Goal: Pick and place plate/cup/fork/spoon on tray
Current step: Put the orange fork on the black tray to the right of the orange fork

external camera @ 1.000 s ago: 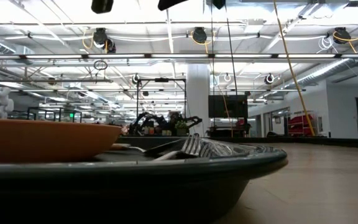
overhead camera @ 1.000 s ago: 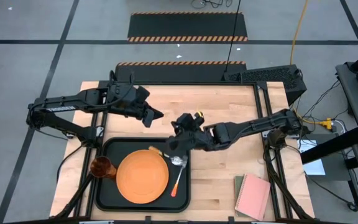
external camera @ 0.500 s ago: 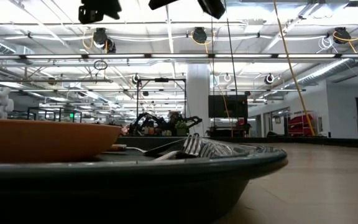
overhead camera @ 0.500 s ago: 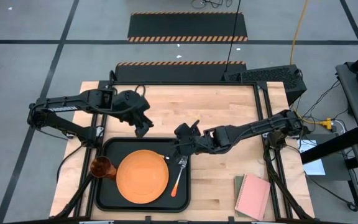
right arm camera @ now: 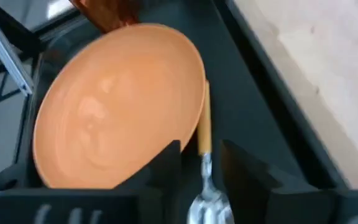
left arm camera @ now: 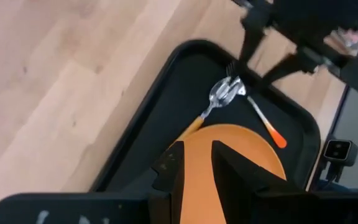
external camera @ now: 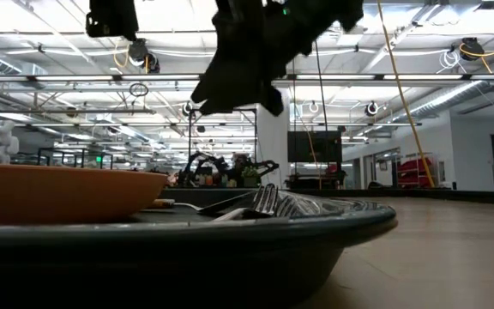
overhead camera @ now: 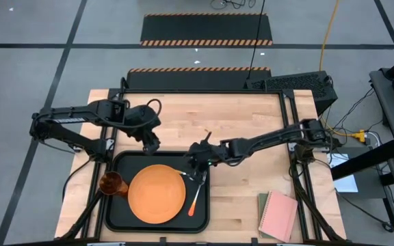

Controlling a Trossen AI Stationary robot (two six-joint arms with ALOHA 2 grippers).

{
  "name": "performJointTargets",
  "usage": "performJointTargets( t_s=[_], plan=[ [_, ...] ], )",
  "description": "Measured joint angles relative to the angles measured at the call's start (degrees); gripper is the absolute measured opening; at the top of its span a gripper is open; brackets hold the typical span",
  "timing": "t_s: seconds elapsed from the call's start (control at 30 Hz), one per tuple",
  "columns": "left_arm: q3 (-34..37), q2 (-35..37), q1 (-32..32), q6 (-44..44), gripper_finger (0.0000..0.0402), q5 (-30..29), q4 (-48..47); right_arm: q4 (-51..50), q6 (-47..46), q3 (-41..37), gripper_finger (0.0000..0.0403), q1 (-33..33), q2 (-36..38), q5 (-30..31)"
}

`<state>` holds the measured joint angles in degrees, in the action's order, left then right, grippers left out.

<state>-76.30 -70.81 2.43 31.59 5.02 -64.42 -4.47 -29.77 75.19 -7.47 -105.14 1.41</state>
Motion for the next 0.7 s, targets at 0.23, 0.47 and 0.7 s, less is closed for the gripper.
performJointTargets(
  t_s=[0.23,0.47,0.7],
  plan=[
    [2.78,0.0,-4.37,9.45,0.0083,-0.03,0.73,13.08,11.19,-6.24,0.0166,1.62,-4.35,-3.84],
    [3.62,-0.02,-9.57,19.71,0.0083,-2.47,1.96,14.49,15.03,-5.48,0.0169,0.7,-11.43,-5.78],
    [3.62,-0.02,-12.51,25.05,0.0082,-6.43,2.64,14.88,19.2,-5.47,0.0152,0.29,-13.0,-2.97]
  ],
)
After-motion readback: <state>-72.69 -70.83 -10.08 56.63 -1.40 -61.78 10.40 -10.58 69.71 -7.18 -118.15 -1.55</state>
